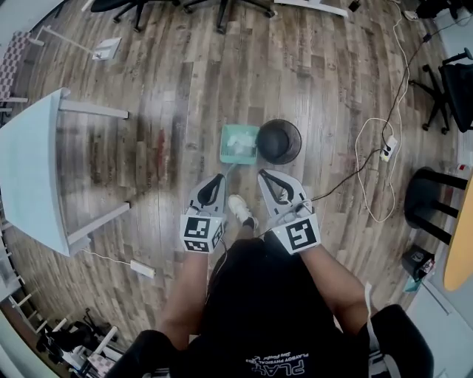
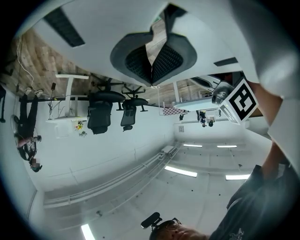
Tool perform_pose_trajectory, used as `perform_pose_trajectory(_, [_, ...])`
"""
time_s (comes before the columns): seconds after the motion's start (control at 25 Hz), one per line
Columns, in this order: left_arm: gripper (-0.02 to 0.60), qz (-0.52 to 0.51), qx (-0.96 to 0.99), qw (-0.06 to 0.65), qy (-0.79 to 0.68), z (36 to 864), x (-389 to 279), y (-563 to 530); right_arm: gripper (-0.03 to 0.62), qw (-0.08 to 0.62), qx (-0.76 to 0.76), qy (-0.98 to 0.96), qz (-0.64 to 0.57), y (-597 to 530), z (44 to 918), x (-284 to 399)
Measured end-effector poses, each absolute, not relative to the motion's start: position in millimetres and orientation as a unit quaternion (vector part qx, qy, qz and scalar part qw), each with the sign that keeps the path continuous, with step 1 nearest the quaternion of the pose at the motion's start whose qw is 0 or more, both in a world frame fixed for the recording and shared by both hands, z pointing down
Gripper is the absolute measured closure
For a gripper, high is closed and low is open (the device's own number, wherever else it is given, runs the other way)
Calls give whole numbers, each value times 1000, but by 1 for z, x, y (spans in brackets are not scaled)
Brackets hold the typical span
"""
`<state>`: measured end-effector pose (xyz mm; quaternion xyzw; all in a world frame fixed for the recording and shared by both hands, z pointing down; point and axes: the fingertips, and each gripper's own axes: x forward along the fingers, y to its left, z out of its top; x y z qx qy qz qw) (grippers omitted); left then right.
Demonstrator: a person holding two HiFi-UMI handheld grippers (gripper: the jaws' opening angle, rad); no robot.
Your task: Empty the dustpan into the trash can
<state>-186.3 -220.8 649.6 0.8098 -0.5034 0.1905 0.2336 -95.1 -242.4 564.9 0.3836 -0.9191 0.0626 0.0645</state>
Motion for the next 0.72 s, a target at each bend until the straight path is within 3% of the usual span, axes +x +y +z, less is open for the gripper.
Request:
perform_pose_trajectory(0.32, [554,228,787,247,-517,703,-199,-210,571,74,378,-916,115,-236,615,-97])
perform_pose_trajectory(0.36, [534,233,784,250,-518,709,-200,-209,569,77,378,-915,119,-237,619,-97])
perform_pose_trajectory(0.44, [431,241,782,258,-513,720,-200,-207,569,79,376,-914,126,-237,624,-98])
perform_pose_trajectory(0.72, [359,275,756,310,-507,771,-203,-199,569,82,380,-911,139,-236,634,-96])
